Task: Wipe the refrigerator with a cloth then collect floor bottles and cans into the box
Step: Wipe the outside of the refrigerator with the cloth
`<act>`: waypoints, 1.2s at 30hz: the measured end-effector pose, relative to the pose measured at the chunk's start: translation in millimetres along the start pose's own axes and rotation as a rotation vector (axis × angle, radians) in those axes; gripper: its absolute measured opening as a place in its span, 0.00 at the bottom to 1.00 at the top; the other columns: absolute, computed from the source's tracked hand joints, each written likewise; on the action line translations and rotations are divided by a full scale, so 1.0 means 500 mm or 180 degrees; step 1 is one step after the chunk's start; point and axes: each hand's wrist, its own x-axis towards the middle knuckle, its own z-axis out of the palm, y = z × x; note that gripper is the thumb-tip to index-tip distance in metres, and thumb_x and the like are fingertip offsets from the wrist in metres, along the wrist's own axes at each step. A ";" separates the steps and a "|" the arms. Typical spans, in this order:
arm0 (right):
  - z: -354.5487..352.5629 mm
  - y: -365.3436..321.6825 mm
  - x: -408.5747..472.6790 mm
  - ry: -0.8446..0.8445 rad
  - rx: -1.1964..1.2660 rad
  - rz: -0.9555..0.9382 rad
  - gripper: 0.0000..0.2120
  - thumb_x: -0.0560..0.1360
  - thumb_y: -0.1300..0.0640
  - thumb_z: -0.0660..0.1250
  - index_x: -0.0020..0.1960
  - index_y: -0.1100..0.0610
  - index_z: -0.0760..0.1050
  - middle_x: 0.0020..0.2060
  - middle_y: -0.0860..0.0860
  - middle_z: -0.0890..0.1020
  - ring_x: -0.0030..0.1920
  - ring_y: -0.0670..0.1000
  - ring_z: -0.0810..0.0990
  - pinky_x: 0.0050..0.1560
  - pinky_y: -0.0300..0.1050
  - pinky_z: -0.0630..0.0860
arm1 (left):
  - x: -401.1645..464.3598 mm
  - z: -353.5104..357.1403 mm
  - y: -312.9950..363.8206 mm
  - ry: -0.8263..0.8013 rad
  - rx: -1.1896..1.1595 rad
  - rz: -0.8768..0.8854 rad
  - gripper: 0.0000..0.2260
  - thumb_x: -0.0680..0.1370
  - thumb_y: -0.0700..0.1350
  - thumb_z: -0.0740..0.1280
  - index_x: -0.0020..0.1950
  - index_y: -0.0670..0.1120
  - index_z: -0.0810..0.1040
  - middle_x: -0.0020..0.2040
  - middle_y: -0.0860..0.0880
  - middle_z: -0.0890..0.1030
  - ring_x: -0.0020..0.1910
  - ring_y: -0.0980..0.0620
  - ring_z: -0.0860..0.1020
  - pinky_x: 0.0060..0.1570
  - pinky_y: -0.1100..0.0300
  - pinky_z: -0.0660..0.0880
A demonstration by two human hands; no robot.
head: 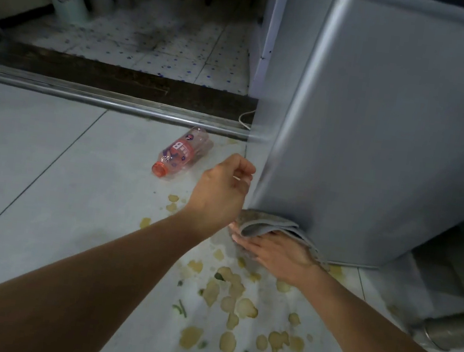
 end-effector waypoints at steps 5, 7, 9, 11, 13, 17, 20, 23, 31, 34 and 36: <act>-0.065 0.131 -0.042 0.1188 0.0407 0.0549 0.43 0.70 0.56 0.66 0.77 0.52 0.45 0.77 0.48 0.52 0.74 0.50 0.58 0.63 0.51 0.72 | 0.010 0.022 0.042 0.0323 -0.0117 0.0361 0.06 0.79 0.43 0.59 0.51 0.47 0.75 0.45 0.51 0.79 0.50 0.50 0.78 0.53 0.55 0.74; -0.071 0.153 -0.051 0.1380 0.0422 0.0861 0.41 0.72 0.57 0.65 0.78 0.50 0.46 0.77 0.49 0.50 0.76 0.50 0.52 0.69 0.54 0.67 | 0.012 0.029 0.054 0.0552 -0.0239 0.0626 0.08 0.80 0.49 0.57 0.49 0.47 0.74 0.41 0.53 0.77 0.46 0.51 0.77 0.47 0.53 0.75; -0.048 0.136 -0.042 0.1356 0.0504 0.0897 0.38 0.75 0.56 0.63 0.78 0.50 0.45 0.77 0.48 0.46 0.76 0.51 0.54 0.66 0.55 0.69 | 0.013 0.037 0.056 0.0714 -0.0185 0.0817 0.11 0.79 0.53 0.59 0.48 0.47 0.74 0.40 0.54 0.77 0.42 0.53 0.77 0.43 0.51 0.77; -0.020 0.097 -0.034 0.1065 0.0662 0.0618 0.38 0.77 0.57 0.60 0.77 0.49 0.39 0.77 0.47 0.42 0.73 0.54 0.63 0.55 0.56 0.77 | 0.018 0.043 0.054 0.0820 0.0087 0.0897 0.12 0.76 0.55 0.63 0.47 0.46 0.73 0.40 0.52 0.77 0.40 0.52 0.77 0.41 0.50 0.77; 0.005 0.063 -0.046 0.0776 0.0896 0.0452 0.39 0.74 0.56 0.63 0.78 0.51 0.45 0.77 0.47 0.52 0.67 0.53 0.70 0.46 0.48 0.80 | 0.026 0.046 0.052 0.0877 0.0331 0.0903 0.14 0.75 0.56 0.66 0.45 0.46 0.71 0.40 0.50 0.77 0.40 0.50 0.76 0.41 0.49 0.76; 0.033 0.047 -0.083 0.0230 0.0567 0.0045 0.36 0.75 0.57 0.63 0.77 0.46 0.48 0.76 0.46 0.57 0.70 0.49 0.69 0.66 0.44 0.69 | 0.034 0.041 0.055 0.0811 0.0551 0.0948 0.16 0.75 0.57 0.65 0.46 0.45 0.70 0.41 0.49 0.77 0.40 0.48 0.76 0.41 0.48 0.76; 0.001 0.109 -0.110 0.0734 0.0330 0.0302 0.38 0.70 0.57 0.68 0.76 0.44 0.56 0.74 0.47 0.64 0.60 0.53 0.77 0.56 0.49 0.76 | 0.033 0.043 0.055 0.0771 0.0512 0.0956 0.15 0.75 0.57 0.65 0.46 0.45 0.70 0.40 0.50 0.77 0.40 0.50 0.76 0.40 0.49 0.76; -0.026 0.176 -0.139 0.1856 -0.0362 0.0988 0.29 0.72 0.53 0.69 0.71 0.45 0.65 0.71 0.44 0.67 0.65 0.47 0.72 0.56 0.48 0.71 | 0.031 0.047 0.052 0.0802 0.0379 0.0942 0.14 0.75 0.55 0.66 0.46 0.45 0.70 0.39 0.50 0.75 0.39 0.51 0.74 0.41 0.48 0.76; 0.053 0.111 -0.135 0.1973 -0.0230 0.1522 0.29 0.68 0.49 0.70 0.68 0.42 0.66 0.68 0.46 0.64 0.67 0.51 0.63 0.56 0.59 0.64 | 0.033 0.047 0.047 0.0803 0.0440 0.0940 0.15 0.75 0.58 0.64 0.44 0.47 0.68 0.37 0.54 0.73 0.36 0.57 0.72 0.38 0.52 0.76; 0.082 0.103 -0.174 0.1483 -0.0388 0.0822 0.37 0.66 0.57 0.71 0.71 0.47 0.62 0.70 0.46 0.62 0.68 0.49 0.62 0.56 0.57 0.65 | 0.034 0.046 0.049 0.0805 0.0465 0.0951 0.15 0.75 0.58 0.64 0.44 0.47 0.68 0.36 0.54 0.74 0.36 0.57 0.73 0.38 0.52 0.76; 0.076 0.117 -0.198 0.1188 -0.0268 0.0397 0.37 0.64 0.58 0.72 0.71 0.49 0.64 0.70 0.47 0.62 0.67 0.50 0.63 0.59 0.54 0.62 | 0.033 0.047 0.050 0.0810 0.0454 0.0931 0.15 0.75 0.58 0.64 0.45 0.46 0.69 0.37 0.53 0.74 0.36 0.55 0.73 0.39 0.51 0.77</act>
